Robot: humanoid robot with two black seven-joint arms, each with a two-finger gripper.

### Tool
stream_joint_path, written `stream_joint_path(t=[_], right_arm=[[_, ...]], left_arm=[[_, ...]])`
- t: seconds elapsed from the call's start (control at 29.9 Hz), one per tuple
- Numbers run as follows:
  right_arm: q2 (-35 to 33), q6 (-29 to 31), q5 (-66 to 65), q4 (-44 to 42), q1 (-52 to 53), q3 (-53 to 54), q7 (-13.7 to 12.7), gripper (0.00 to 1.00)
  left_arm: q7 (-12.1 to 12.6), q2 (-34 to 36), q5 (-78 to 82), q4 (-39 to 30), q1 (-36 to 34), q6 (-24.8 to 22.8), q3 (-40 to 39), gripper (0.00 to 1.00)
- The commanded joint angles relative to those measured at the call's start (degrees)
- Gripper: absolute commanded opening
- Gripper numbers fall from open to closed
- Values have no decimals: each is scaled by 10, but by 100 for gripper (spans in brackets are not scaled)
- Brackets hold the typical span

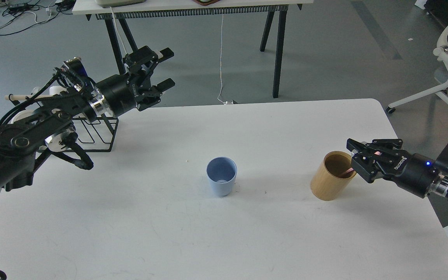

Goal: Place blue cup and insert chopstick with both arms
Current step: 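Grasp a pink chopstick from the tan holder with the right gripper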

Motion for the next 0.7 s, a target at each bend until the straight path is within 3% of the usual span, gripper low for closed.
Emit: stream_joint_path(t=[0.0,0.33,0.67], right_arm=[[-1,0,0,2,-7,-1,0,23],[-2,0,-1,6,-19,-3,0,48],[-28,0,-2,33,-51,-3,0,54]], left_arm=[[0,-1,0,0,1,0,0,98],[0,0,0,0,4,0,0,98],[0,-1,0,0,12,0,-1,98]])
